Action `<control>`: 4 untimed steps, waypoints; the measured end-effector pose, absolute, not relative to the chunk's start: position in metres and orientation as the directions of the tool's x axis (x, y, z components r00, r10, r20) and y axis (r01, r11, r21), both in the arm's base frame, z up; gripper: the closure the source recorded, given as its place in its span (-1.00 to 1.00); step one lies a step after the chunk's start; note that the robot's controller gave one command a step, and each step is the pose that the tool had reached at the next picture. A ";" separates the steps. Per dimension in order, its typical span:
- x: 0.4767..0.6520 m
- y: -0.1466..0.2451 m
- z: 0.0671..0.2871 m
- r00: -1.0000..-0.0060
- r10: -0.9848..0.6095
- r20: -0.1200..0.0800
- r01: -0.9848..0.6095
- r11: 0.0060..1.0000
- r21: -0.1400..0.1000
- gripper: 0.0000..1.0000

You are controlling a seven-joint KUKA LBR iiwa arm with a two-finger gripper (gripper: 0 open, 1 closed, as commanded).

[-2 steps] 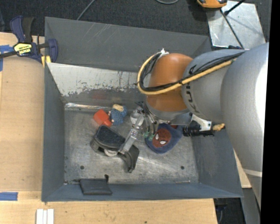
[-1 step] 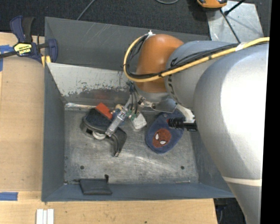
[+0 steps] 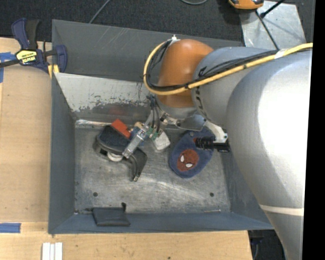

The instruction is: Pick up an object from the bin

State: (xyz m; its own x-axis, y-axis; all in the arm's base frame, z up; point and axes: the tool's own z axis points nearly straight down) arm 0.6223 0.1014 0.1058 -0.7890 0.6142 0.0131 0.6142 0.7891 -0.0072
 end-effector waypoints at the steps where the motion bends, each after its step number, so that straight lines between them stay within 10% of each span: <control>1: 0.622 0.096 0.214 -0.797 0.604 -0.008 0.604 0.797 0.008 1.00; 2: 0.621 0.105 0.137 -0.784 0.621 0.003 0.621 0.784 -0.004 1.00; 3: 0.622 0.105 0.142 -0.785 0.620 -0.002 0.620 0.785 0.001 -1.00; 4: 0.620 0.122 0.116 -0.834 0.551 -0.008 0.551 0.835 0.007 -1.00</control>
Offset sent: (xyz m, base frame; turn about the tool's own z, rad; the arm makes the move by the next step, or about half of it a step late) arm -0.0030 -0.0047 0.1015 -0.0127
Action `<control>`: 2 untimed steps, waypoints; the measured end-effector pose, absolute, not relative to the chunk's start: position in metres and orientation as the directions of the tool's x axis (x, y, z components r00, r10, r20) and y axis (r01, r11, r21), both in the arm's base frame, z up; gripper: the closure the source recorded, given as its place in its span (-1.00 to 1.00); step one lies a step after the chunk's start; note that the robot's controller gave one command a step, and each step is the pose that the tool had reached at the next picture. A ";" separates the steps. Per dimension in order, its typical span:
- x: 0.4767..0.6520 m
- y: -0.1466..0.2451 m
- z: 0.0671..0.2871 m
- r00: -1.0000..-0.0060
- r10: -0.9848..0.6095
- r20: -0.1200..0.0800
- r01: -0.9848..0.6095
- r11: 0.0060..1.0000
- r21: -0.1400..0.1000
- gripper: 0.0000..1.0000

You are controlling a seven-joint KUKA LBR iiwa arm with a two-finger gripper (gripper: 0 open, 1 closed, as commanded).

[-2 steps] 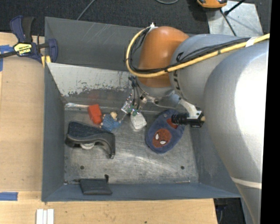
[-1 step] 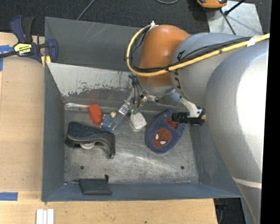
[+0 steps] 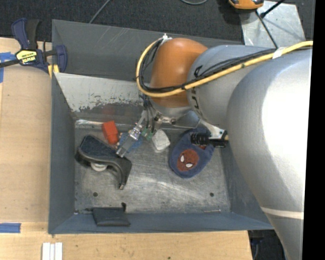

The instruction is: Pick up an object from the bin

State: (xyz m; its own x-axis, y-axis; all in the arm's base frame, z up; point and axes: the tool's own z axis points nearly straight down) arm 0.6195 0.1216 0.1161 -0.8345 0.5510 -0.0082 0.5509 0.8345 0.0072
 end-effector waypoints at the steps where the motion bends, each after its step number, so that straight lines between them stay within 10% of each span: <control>1: 0.617 0.122 0.112 -0.836 0.549 -0.003 0.549 0.836 0.002 1.00; 2: 0.608 0.109 0.102 -0.938 0.345 -0.022 0.345 0.938 0.015 1.00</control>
Offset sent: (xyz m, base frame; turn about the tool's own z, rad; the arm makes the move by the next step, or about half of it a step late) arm 0.0000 0.0000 0.0000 0.0000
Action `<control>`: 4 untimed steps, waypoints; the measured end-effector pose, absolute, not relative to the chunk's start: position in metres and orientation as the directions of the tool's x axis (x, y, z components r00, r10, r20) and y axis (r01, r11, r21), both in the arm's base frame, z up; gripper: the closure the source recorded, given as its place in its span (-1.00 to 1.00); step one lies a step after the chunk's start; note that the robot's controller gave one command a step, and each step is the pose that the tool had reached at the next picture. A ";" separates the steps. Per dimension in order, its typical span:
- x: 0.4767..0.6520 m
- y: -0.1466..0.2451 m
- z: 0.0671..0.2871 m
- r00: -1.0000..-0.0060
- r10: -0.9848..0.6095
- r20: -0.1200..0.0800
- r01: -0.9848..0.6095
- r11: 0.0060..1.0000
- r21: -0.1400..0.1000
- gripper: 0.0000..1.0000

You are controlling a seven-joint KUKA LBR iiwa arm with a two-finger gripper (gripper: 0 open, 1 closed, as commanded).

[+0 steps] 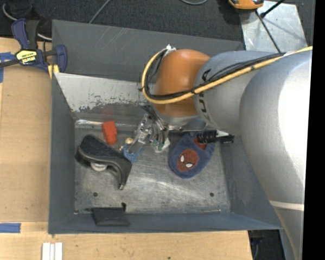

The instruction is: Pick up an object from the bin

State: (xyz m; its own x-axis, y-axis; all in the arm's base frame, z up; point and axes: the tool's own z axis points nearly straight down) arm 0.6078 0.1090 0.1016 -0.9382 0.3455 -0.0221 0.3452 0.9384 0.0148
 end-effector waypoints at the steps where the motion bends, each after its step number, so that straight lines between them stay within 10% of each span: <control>1: 0.605 0.161 0.110 -0.763 0.646 -0.005 0.646 0.763 0.008 1.00; 2: 0.605 0.158 0.110 -0.762 0.647 -0.007 0.647 0.762 0.004 -1.00; 4: 0.622 0.245 0.087 -0.701 0.714 -0.001 0.714 0.701 0.006 -1.00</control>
Offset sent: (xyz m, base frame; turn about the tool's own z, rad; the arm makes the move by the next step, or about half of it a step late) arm -0.0048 0.0507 0.0064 0.3532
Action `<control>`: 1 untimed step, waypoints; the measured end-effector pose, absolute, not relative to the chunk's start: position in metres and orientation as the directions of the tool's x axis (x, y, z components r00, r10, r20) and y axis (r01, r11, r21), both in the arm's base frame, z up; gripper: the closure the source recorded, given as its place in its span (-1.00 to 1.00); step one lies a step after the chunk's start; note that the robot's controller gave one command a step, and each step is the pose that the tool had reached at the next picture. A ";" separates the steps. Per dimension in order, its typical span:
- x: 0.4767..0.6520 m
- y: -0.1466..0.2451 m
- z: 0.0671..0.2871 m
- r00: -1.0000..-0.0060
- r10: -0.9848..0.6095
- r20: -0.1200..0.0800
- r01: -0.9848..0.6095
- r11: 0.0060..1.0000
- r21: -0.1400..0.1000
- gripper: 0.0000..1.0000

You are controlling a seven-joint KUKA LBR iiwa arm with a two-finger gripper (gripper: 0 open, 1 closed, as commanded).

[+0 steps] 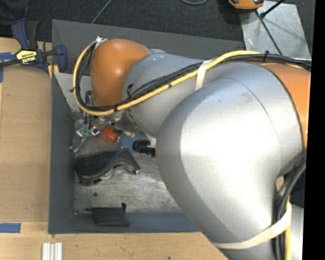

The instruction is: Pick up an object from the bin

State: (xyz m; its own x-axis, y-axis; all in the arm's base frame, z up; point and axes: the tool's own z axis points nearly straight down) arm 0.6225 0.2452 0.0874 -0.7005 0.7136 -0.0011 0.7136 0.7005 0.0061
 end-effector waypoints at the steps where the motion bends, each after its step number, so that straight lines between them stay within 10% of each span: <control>1: 0.628 0.244 0.076 -0.694 0.720 0.004 0.720 0.694 -0.005 -1.00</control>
Offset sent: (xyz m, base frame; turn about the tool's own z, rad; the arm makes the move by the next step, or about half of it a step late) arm 0.0054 -0.0024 -0.0153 0.0146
